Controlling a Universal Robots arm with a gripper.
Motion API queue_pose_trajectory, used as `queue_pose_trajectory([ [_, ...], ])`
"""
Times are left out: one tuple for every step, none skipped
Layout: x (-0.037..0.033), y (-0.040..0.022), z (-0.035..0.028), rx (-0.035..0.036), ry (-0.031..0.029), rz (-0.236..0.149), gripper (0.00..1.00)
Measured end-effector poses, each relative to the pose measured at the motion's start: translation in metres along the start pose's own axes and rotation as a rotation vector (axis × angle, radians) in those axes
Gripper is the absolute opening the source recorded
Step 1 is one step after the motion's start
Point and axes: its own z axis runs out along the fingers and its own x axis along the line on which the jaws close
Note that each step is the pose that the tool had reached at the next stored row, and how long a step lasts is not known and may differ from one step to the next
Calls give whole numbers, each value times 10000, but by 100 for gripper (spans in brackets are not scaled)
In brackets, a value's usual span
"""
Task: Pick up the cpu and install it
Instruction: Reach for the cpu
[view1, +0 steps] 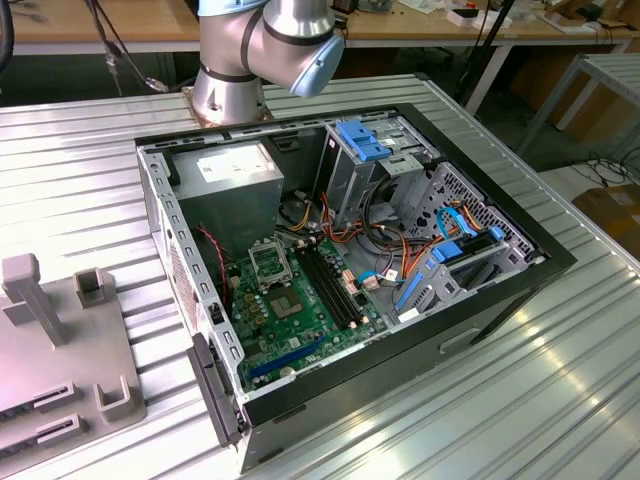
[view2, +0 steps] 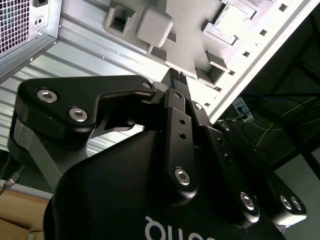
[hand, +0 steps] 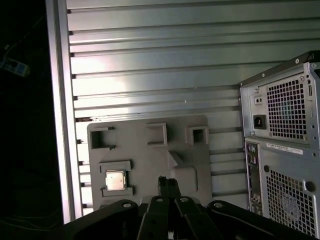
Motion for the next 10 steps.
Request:
queue_pose_trajectory([
  [12, -6, 1, 0, 0, 1, 11],
  [25, -12, 2, 1, -1, 0, 11],
  [37, -18, 2, 1, 0, 0, 11],
  [47, -23, 4, 1, -1, -1, 11],
  [55, -28, 6, 1, 0, -1, 11],
  [64, -31, 7, 1, -1, 0, 11],
  [75, -35, 9, 1, 0, 1, 11],
  [85, -39, 10, 1, 0, 1, 11],
  [93, -43, 12, 1, 0, 0, 11],
  [97, -45, 11, 1, 1, -1, 11],
])
